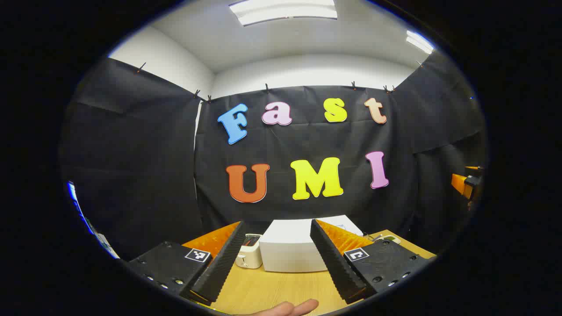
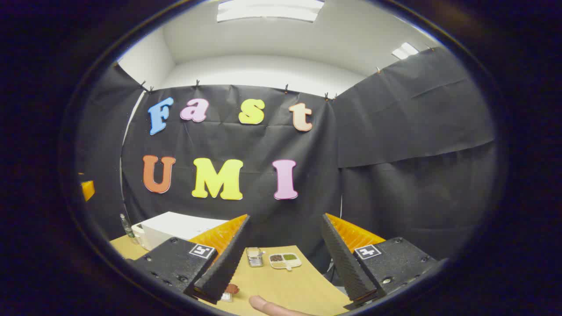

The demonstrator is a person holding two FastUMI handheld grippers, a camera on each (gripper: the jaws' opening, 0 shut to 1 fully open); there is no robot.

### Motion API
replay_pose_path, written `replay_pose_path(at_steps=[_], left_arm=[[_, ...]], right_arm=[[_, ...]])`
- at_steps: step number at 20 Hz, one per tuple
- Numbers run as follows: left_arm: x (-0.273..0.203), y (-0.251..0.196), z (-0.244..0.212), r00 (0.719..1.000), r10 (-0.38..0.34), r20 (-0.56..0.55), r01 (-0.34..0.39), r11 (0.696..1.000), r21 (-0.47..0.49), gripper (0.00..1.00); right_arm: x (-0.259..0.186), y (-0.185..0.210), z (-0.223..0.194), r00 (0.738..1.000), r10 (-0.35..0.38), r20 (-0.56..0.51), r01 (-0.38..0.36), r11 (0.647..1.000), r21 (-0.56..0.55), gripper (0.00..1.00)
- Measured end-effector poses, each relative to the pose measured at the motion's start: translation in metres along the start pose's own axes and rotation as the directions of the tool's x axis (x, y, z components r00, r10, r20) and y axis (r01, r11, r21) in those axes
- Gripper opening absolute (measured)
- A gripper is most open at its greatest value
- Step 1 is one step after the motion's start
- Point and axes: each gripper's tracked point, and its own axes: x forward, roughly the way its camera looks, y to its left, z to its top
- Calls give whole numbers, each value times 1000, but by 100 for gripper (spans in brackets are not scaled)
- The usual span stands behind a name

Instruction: Open the microwave oven with the left hand, put the food in, and close the microwave oven.

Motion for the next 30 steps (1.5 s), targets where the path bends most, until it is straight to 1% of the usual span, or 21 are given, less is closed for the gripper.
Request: replay_pose_path(at_steps=[3,4,5,6,7,8,10,11,12,13,15,16,17,18,20,22,23,24,26,27,30], left_arm=[[-4,-4,1,1000,-2,0,2,1000,-10,94],[-4,-4,0,1000,4,-2,-4,1000,-5,94],[-4,-6,-1,1000,7,-3,-7,1000,-2,95],[-4,-8,-1,1000,3,-4,-3,1000,-4,94],[-5,-11,-2,1000,-3,-5,3,1000,-6,94],[-5,-13,-3,1000,-6,-6,6,1000,-7,94],[-6,-17,-1,1000,-17,1,17,1000,-10,95],[-5,-17,0,1000,-16,8,16,1000,-15,95],[-6,-18,0,1000,-12,10,13,1000,-20,95],[-5,-20,0,1000,-13,10,13,1000,-22,94],[-3,-22,-1,1000,-13,5,13,1000,-24,94],[-1,-23,-1,1000,-12,4,12,1000,-23,94],[2,-23,-1,1000,-14,3,14,1000,-23,94],[7,-25,-1,1000,-18,8,18,1000,-24,94],[23,-32,-1,999,-36,21,36,999,-25,94],[41,-38,-10,998,-53,21,54,998,-22,94],[52,-42,-16,998,-63,16,63,998,-27,94],[63,-49,-24,997,-75,3,75,996,-37,95],[85,-60,-42,996,-90,-19,89,995,-51,95],[95,-66,-50,995,-96,-20,94,994,-51,95],[123,-82,-82,994,-101,-40,98,994,-54,94]], right_arm=[[-3,0,-4,1000,18,-16,-18,1000,10,100],[-3,-1,-3,1000,19,-11,-19,1000,18,95],[-2,-4,0,1000,18,-6,-18,1000,23,95],[-3,-8,1,1000,16,-2,-16,1000,23,100],[-3,-11,0,1000,11,2,-11,1000,24,100],[-3,-14,0,1000,7,3,-7,1000,22,95],[-4,-21,-3,1000,-7,-5,8,1000,15,95],[-4,-22,-6,1000,-6,-18,7,1000,10,100],[-4,-23,-9,999,-8,-32,9,1000,6,100],[-3,-26,-9,999,-11,-40,11,1000,10,95],[-3,-29,-9,999,-14,-43,14,1000,17,95],[-2,-30,-9,999,-13,-45,14,1000,20,100],[-3,-30,-9,999,-10,-46,11,1000,22,100],[-4,-30,-7,999,-6,-44,7,1000,23,95],[-3,-32,-5,999,-11,-37,11,1000,16,95],[-4,-32,-2,1000,-9,-26,9,1000,5,95],[-4,-32,-2,1000,-10,-21,10,1000,0,100],[-4,-32,0,1000,-11,-13,11,1000,-2,95],[-5,-31,-1,1000,-5,-10,5,1000,1,95],[-5,-29,-5,1000,5,-15,-4,1000,4,100],[-8,-25,-17,998,32,-50,-31,999,9,100]])
